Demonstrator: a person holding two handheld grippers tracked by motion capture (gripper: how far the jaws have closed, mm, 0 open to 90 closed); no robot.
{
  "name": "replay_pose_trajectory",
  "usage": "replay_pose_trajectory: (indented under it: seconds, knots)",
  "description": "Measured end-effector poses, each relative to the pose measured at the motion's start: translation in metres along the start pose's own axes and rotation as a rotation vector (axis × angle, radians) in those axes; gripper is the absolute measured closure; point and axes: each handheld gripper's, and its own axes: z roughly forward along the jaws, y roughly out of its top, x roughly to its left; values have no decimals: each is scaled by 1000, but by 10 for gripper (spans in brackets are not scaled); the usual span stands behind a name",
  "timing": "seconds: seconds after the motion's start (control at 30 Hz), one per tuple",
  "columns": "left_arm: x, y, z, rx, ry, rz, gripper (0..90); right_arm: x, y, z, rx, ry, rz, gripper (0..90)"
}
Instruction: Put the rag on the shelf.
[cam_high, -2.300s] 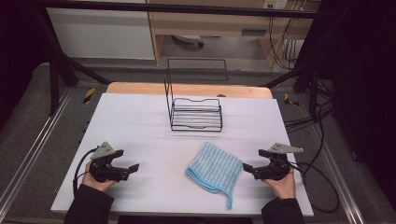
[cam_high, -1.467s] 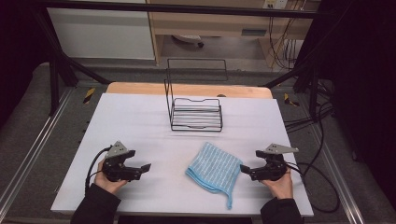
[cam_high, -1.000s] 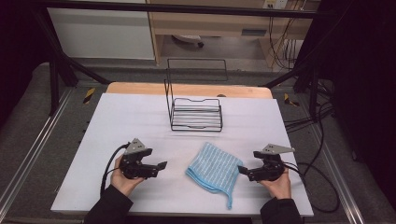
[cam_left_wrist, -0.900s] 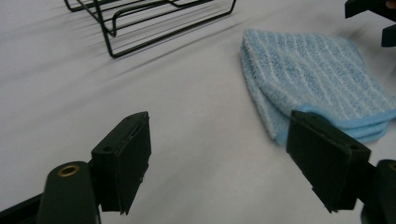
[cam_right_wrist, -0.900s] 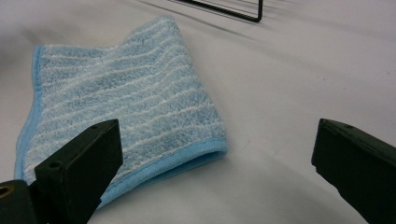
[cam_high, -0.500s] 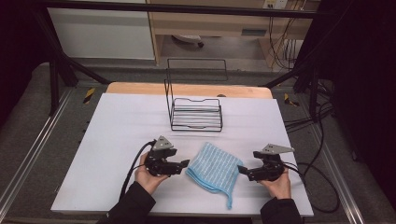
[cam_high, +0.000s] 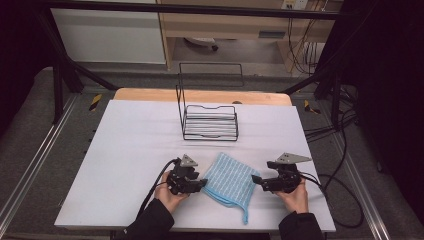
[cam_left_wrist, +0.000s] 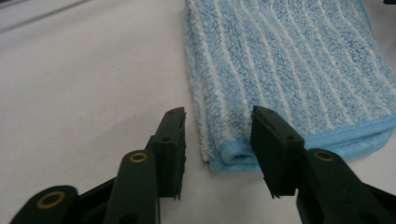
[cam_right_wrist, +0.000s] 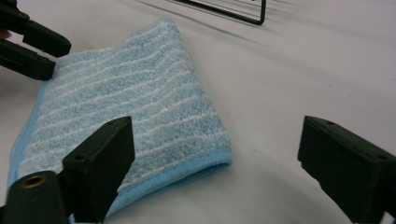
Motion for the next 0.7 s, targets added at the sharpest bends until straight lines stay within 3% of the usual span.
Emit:
replay_pose_trajectory:
  seconds: [0.13,0.33,0.5,0.7]
  knots:
    - [-2,-1,1,5,-11,-12,646,2,4,5,6,0,9,249]
    - [-1,-2,4,13,-28,-48,696,1,7,20,59,0,-9,407]
    - [2,-3,5,16,-49,-81,728,-2,8,29,104,15,6,487]
    - [2,-2,6,17,-51,-86,792,-1,7,32,130,49,26,591]
